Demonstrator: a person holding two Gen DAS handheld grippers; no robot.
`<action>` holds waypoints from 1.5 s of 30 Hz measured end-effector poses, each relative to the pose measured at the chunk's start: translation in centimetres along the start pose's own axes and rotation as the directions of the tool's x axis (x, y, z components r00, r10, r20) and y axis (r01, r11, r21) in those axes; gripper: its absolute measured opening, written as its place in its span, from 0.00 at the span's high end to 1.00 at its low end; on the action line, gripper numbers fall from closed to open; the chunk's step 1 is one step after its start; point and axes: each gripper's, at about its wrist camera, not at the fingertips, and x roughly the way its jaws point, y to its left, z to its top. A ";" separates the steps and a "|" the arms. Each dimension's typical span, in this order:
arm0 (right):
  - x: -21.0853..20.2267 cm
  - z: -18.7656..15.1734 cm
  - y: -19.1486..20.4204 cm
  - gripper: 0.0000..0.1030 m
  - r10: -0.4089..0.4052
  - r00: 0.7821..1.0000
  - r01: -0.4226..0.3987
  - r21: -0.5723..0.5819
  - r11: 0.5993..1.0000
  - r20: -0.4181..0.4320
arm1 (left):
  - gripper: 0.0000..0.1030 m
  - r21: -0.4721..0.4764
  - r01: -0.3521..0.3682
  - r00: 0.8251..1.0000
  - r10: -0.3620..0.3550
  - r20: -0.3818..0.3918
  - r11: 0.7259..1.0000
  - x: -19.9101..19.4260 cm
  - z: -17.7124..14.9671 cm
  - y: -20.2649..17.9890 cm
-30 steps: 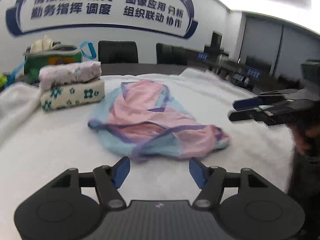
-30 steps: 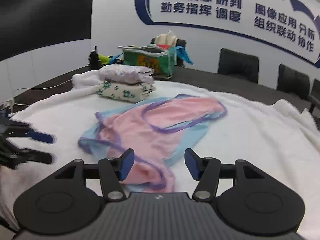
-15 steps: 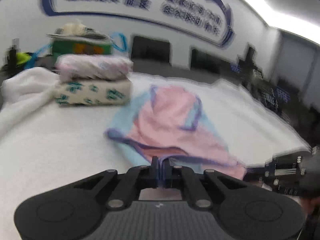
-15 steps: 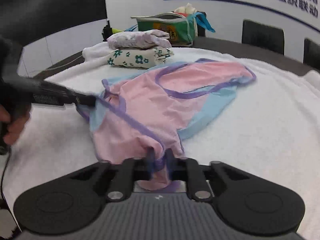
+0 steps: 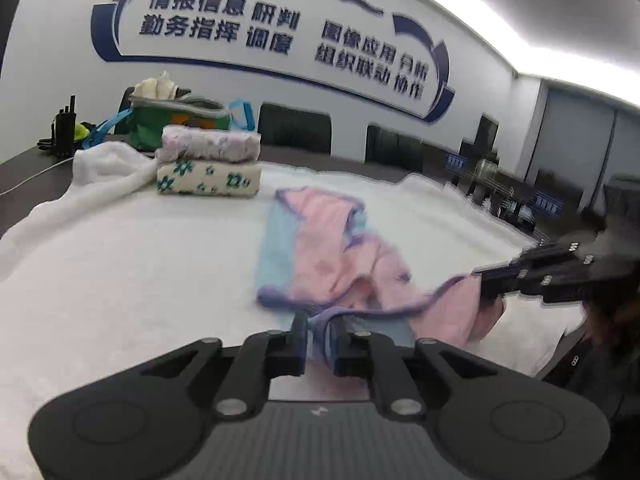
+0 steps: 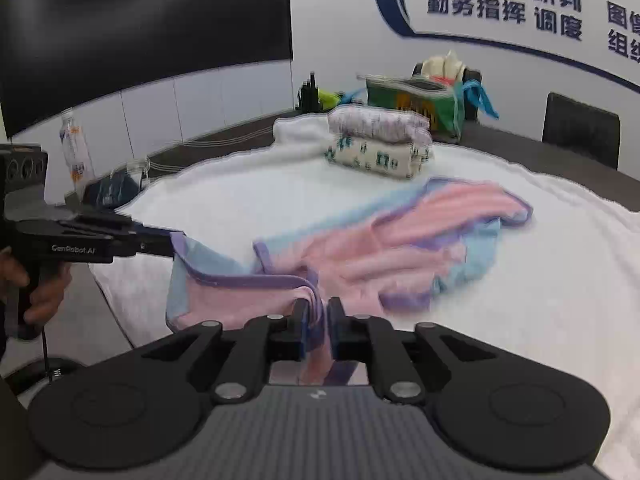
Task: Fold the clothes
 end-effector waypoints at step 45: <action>6.6 2.8 1.6 0.45 -0.351 0.936 0.352 -0.071 0.933 0.028 | 0.96 -0.074 -0.455 0.875 0.461 0.151 0.888 5.3 -0.2 3.4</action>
